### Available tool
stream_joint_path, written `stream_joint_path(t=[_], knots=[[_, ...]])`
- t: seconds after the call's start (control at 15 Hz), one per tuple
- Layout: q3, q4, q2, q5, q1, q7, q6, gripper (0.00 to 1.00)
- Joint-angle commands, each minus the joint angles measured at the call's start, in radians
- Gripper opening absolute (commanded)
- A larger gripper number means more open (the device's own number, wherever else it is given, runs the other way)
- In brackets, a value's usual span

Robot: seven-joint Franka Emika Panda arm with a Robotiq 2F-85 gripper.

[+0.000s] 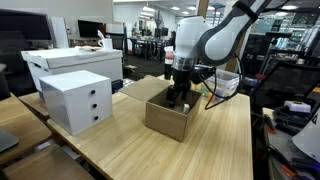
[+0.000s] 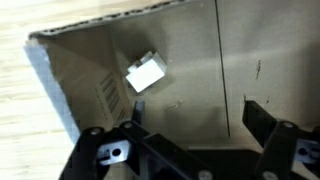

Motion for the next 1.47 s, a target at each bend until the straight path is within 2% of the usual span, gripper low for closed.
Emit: stream_joint_path(t=[0.0, 0.2, 0.6, 0.93, 1.4], knots=[[-0.017, -0.032, -0.075, -0.08, 0.019, 0.11, -0.079, 1.0], [0.01, -0.03, -0.087, -0.056, -0.01, 0.143, -0.138, 1.0], [0.046, -0.018, -0.059, 0.023, -0.045, 0.127, -0.151, 1.0], [0.052, -0.01, -0.044, 0.046, -0.055, 0.134, -0.183, 1.0], [0.054, -0.005, 0.001, 0.062, -0.071, 0.115, -0.161, 1.0]])
